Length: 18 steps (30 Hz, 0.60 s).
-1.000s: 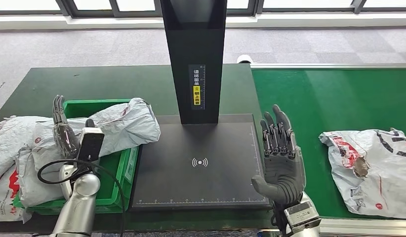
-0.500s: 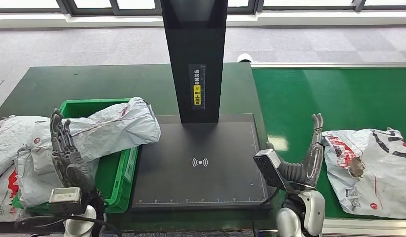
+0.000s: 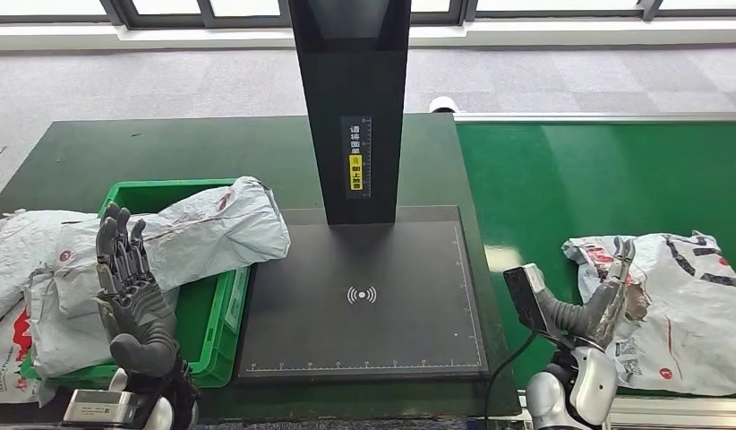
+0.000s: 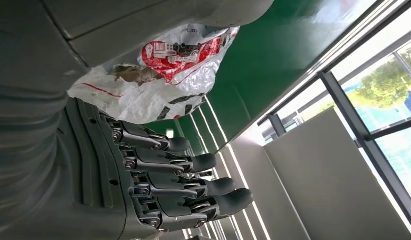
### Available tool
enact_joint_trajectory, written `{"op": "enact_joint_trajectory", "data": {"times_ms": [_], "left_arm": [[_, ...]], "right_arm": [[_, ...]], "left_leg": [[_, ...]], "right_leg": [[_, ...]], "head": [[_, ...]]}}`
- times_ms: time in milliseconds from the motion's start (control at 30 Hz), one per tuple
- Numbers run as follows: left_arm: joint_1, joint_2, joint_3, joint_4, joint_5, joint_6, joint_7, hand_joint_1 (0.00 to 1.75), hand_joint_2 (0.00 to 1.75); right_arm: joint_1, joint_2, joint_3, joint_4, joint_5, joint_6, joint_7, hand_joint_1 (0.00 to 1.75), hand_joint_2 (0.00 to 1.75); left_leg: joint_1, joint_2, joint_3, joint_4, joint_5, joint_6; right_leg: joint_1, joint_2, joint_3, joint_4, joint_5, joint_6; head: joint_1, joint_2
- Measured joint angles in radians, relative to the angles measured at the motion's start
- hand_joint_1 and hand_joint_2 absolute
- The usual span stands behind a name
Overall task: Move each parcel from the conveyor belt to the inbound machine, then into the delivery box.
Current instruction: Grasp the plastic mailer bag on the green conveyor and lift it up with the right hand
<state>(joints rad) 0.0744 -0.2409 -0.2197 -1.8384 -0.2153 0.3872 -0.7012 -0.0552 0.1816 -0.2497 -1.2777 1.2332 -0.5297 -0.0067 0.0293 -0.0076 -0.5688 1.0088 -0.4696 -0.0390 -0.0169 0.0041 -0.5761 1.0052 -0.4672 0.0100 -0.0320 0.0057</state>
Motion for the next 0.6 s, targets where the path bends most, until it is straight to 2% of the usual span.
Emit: {"op": "enact_joint_trajectory", "data": {"times_ms": [267,600], "left_arm": [[-0.01,0.014,-0.013,-0.01,0.052,-0.02,0.0,0.0,0.0],[-0.039,0.015,-0.013,-0.007,0.058,-0.125,0.0,0.0,0.0]], "right_arm": [[0.01,-0.042,-0.092,0.059,0.069,0.059,0.087,0.0,1.75],[0.006,-0.146,-0.398,0.385,0.148,0.183,0.167,0.0,1.75]], "left_leg": [[0.0,0.0,0.0,0.0,0.0,0.0],[0.0,-0.001,-0.002,0.001,-0.001,0.001]], "right_leg": [[0.0,0.0,0.0,0.0,0.0,0.0],[0.0,-0.001,-0.001,-0.001,0.0,0.0]], "head": [[0.0,0.0],[0.0,0.0]]}}
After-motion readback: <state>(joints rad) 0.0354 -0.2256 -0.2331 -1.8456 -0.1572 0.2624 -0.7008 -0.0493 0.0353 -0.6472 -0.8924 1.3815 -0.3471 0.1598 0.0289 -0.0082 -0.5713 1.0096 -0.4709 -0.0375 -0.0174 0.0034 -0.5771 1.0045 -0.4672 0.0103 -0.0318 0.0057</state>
